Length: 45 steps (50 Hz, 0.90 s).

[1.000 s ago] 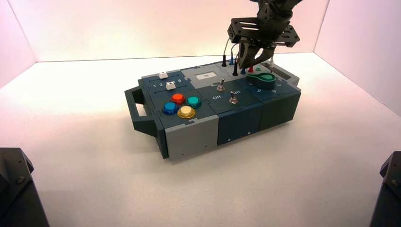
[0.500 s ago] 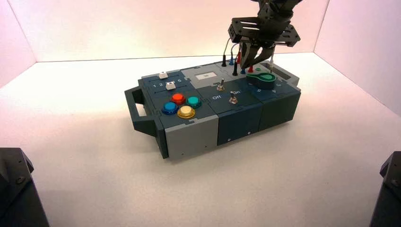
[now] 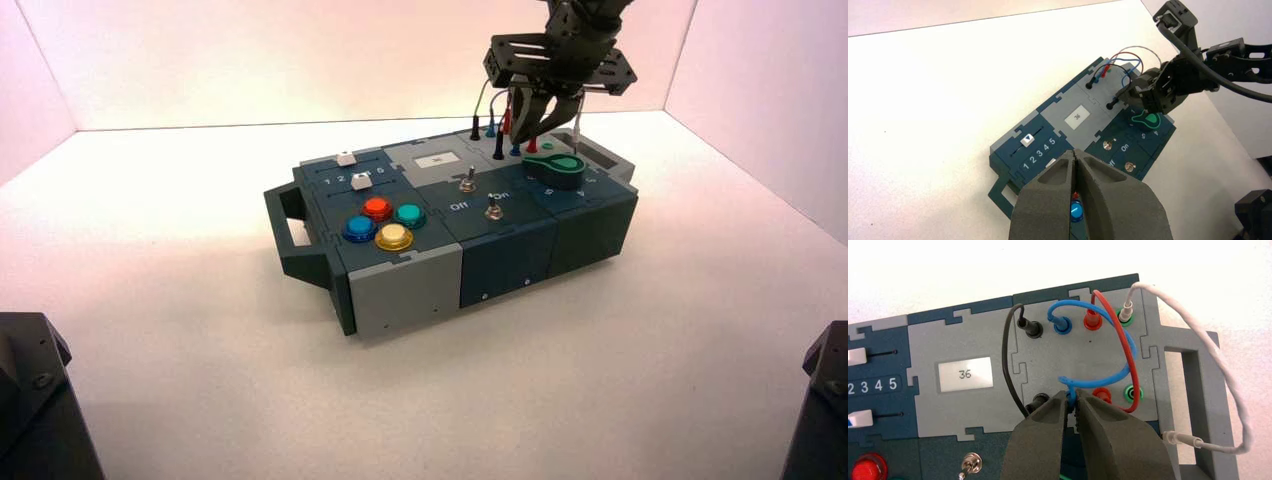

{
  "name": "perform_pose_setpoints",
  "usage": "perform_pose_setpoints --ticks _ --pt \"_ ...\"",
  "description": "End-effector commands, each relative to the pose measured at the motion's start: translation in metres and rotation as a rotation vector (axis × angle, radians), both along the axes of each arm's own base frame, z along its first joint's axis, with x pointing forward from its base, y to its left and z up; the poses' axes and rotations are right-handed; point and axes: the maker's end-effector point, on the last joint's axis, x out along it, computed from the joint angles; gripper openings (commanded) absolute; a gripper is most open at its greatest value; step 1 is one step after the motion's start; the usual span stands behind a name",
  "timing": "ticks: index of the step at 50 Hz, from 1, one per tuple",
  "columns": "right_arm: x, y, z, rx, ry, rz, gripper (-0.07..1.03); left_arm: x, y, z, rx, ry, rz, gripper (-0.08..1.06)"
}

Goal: Pull the blue wire.

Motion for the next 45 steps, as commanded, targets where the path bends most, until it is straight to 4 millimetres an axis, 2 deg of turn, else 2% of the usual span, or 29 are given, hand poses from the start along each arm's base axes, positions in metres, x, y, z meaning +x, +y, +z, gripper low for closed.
perform_pose_setpoints --ticks 1,22,28,31,35,36,45 --pt "0.015 0.008 0.046 0.055 -0.115 -0.001 -0.02 0.004 -0.001 0.014 -0.019 -0.035 0.004 -0.03" --pt "0.013 0.006 0.052 0.041 -0.116 0.013 -0.02 -0.002 0.002 0.014 -0.021 -0.032 0.003 -0.03" --pt "0.012 0.006 0.060 0.045 -0.127 0.017 -0.01 -0.003 0.002 0.013 -0.015 -0.026 0.000 -0.03" --pt "0.012 0.006 0.070 0.050 -0.135 0.019 0.11 -0.003 0.002 0.013 -0.014 -0.024 0.000 -0.03" --pt "0.011 0.006 0.076 0.055 -0.146 0.022 0.21 -0.004 0.002 0.012 -0.012 -0.020 -0.002 -0.03" --pt "0.010 0.006 0.086 0.068 -0.167 0.019 0.28 -0.003 0.003 0.013 -0.004 -0.026 -0.007 -0.03" --pt "0.003 0.006 0.107 0.099 -0.210 0.016 0.33 -0.004 0.003 0.012 0.005 -0.029 -0.017 -0.03"
